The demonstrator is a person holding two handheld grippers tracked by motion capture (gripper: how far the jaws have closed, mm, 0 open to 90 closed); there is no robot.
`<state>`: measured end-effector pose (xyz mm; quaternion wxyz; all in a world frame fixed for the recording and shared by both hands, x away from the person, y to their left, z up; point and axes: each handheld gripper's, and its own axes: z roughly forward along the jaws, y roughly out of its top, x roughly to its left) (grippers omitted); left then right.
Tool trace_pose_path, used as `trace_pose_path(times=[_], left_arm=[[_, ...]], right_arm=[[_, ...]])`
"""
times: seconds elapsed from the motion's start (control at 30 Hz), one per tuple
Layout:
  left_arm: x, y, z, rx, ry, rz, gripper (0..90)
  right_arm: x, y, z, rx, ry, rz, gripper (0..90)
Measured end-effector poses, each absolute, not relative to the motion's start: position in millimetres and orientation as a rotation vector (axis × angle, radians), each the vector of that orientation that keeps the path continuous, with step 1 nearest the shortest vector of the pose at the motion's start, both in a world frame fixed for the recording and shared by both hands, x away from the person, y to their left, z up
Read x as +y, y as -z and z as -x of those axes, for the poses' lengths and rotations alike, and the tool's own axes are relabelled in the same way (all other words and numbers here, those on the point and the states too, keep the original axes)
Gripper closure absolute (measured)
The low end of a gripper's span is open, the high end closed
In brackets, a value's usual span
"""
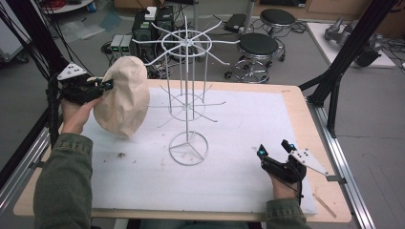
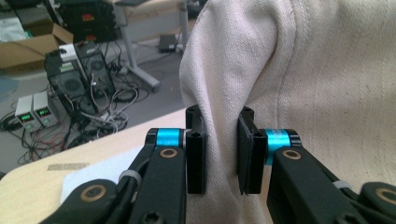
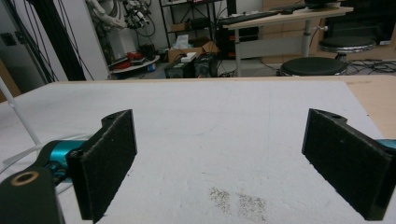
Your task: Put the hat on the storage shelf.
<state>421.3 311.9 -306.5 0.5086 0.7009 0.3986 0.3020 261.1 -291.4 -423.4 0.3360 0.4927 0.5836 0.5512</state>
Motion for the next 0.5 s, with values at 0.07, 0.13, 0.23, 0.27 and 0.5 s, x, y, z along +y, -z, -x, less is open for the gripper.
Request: trace_pose_path(times=[0.07, 0.13, 0.23, 0.27, 0.5], left_arm=[[314.5, 302.8, -417.5, 0.949, -0.724, -1.66, 76.1], [317.0, 299.4, -413.7, 0.943, -0.73, -1.636, 76.1], [320.6, 294.4, -407.7, 0.932, -0.739, -1.6, 76.1], [321.4, 293.3, -406.3, 0.929, -0.74, -1.592, 76.1], [325.2, 276.4, -388.9, 0.877, -0.78, -1.515, 76.2]], right_arm=[[-291.3, 423.3, -261.1, 1.522, -1.437, -1.285, 9.3], [-290.8, 423.5, -261.0, 1.528, -1.439, -1.286, 9.3], [-291.2, 423.4, -261.3, 1.523, -1.433, -1.286, 9.3], [-291.3, 423.4, -261.2, 1.521, -1.436, -1.286, 9.3], [-291.1, 422.9, -260.8, 1.511, -1.44, -1.288, 9.3]])
